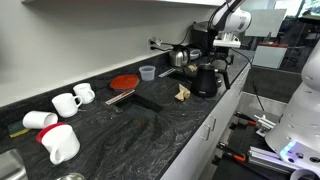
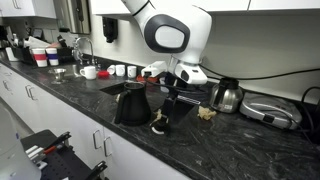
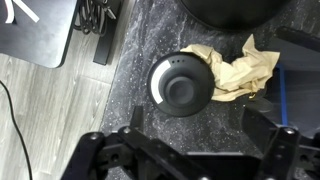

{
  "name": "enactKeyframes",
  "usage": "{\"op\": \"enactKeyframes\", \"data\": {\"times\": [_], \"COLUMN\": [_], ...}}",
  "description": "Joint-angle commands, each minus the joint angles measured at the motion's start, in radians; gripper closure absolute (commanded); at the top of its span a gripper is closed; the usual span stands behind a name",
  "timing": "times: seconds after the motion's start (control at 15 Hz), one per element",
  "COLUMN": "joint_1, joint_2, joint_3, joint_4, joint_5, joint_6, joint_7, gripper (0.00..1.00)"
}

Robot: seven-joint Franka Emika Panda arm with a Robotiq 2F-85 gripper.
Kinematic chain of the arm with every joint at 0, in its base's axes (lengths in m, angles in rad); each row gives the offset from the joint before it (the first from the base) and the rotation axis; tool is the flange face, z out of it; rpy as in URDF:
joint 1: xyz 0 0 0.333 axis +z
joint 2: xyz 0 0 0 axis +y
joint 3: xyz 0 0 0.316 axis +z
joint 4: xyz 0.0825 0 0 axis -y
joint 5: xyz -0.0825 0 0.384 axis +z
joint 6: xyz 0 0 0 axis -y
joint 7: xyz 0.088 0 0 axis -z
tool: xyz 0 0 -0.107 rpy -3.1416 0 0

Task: Close the black watering can

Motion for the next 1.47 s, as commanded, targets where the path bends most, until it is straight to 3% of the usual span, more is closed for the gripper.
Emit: {"op": "enactKeyframes", "data": {"times": [0.0,0.67,1.4], "joint_1": [-0.009,-0.003,0.007], "joint_2": [0.048,0.105,0.118], "joint_3": [-0.003,-0.017,-0.002], "joint_4": [0.038,0.031,0.027], "joint_5": [0.052,0.054,0.064], "joint_6": [-0.012,0.005,0.0], "joint_7": [0.035,0.153,0.148], "gripper": [0.0,0.0,0.0]}}
